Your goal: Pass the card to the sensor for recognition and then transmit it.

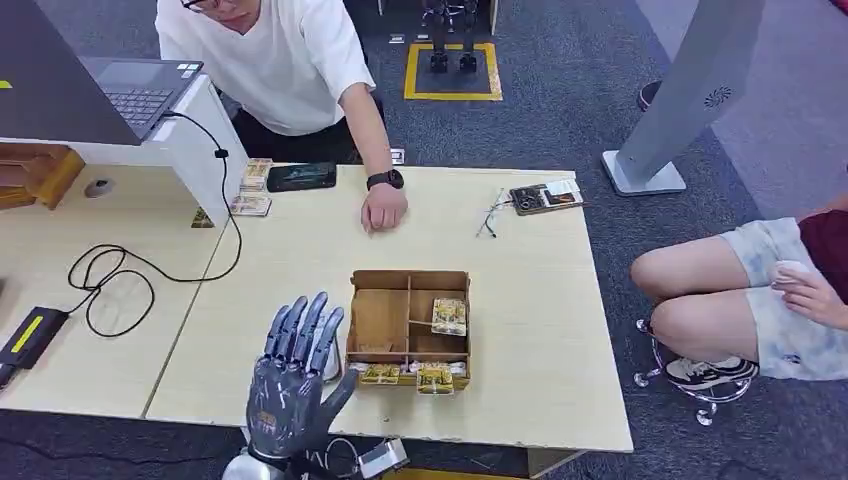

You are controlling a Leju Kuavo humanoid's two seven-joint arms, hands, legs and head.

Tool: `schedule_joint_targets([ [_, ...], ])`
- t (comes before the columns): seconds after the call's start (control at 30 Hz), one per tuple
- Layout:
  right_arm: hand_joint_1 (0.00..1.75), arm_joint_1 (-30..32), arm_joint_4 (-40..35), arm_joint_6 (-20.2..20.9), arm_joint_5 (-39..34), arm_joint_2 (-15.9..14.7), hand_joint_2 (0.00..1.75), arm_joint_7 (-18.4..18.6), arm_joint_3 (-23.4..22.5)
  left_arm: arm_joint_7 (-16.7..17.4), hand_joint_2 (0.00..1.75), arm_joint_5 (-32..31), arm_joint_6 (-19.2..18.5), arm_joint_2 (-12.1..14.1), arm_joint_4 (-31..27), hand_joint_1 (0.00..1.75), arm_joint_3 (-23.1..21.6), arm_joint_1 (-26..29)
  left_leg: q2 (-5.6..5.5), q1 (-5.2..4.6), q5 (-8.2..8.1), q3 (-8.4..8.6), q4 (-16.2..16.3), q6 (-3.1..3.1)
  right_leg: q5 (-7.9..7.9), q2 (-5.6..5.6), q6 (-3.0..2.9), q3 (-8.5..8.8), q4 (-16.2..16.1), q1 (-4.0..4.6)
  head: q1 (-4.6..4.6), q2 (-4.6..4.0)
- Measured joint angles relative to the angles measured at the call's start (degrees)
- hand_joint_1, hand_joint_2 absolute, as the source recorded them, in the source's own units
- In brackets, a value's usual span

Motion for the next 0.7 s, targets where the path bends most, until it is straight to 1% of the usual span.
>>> schedule_joint_targets([
  [0.13,0.00,0.0,0.0,0.0,0.0,0.0,1.75,0.0,-0.1,-2.8,1.75,0.0,0.0,-1.5,-0.8,0.00,2.1,1.0,0.00,0.00,0.00,0.01,0.0,0.00,0.00,0.00,0.00,0.00,0.0,0.00,0.00,0.00],
  [0.23,0.00,0.0,0.0,0.0,0.1,0.0,1.75,0.0,-0.2,-4.6,1.75,0.0,0.0,-2.0,-0.8,0.00,2.4,1.3,-0.01,0.01,0.00,0.01,0.0,0.00,0.00,0.00,0.00,0.00,0.0,0.00,0.00,0.00],
  [0.33,0.00,0.0,0.0,0.2,0.1,0.0,1.75,0.0,-0.4,-4.8,1.75,0.0,0.0,-2.0,-0.5,0.00,2.4,1.3,0.00,0.00,0.00,0.02,0.0,0.00,0.00,0.00,0.00,0.00,0.0,0.00,0.00,0.00],
  [0.43,0.00,-0.1,0.0,0.5,1.2,0.0,1.75,0.0,-0.6,-4.7,1.75,0.0,0.0,-1.9,1.2,0.00,1.7,1.1,0.01,0.00,0.00,0.01,0.0,0.00,0.00,0.01,0.00,-0.01,0.0,0.00,0.00,0.00],
  [0.5,0.00,-0.1,0.0,0.7,2.5,0.0,1.75,-0.1,-1.3,-5.5,1.75,0.0,0.0,-2.0,2.8,0.00,1.5,1.1,0.00,0.00,0.00,0.01,0.0,0.00,0.00,0.01,0.00,-0.01,0.0,0.00,0.02,0.00],
  [0.57,0.00,-0.1,0.0,0.7,3.0,0.0,1.75,-0.2,-1.9,-4.9,1.75,0.0,0.0,-1.9,4.3,0.00,0.9,1.0,0.00,0.00,0.00,0.01,0.0,0.00,0.00,0.01,0.00,-0.02,0.0,0.00,0.00,0.00],
  [0.7,0.00,-0.2,0.0,0.7,3.0,0.0,1.75,-0.7,-2.5,-1.6,1.75,0.2,0.0,-1.6,7.5,0.00,-1.7,0.1,0.01,0.00,-0.02,0.01,0.0,0.02,0.00,0.03,0.00,-0.01,0.0,0.00,0.02,0.00],
])
